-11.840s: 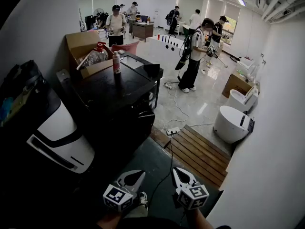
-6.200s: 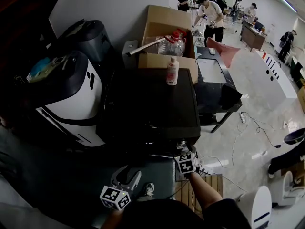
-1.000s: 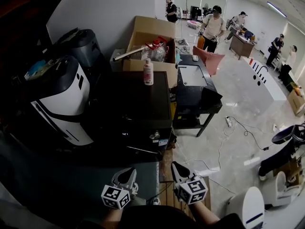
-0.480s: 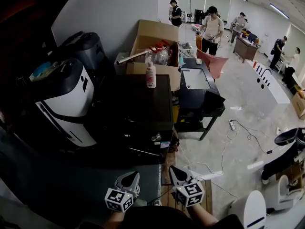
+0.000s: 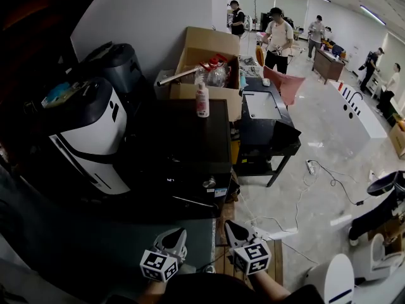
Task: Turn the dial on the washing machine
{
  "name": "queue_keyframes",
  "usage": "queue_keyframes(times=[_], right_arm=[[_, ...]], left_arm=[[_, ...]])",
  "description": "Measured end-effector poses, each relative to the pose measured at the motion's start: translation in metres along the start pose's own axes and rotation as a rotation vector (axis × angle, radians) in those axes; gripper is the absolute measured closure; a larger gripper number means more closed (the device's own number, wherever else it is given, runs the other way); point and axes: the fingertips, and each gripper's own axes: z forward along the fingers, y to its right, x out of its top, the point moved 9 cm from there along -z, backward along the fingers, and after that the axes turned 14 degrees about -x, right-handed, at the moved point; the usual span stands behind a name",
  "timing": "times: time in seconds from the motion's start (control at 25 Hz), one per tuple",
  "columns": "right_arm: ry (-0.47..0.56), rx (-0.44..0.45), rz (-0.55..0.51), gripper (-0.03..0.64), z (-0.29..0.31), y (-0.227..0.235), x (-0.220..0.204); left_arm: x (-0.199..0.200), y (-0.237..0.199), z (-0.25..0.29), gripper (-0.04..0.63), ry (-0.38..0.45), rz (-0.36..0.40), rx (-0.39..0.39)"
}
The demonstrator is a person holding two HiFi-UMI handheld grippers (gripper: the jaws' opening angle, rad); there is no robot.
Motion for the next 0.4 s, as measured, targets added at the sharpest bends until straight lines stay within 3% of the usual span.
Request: queue_keyframes(times=[0.4], right_arm=[[0.0, 0.002, -0.013, 0.617, 0.0059, -0.0015, 0.0024]], left_arm=[[0.0006, -0.0045, -0.0005, 0.584, 0.001, 0.0, -0.003]])
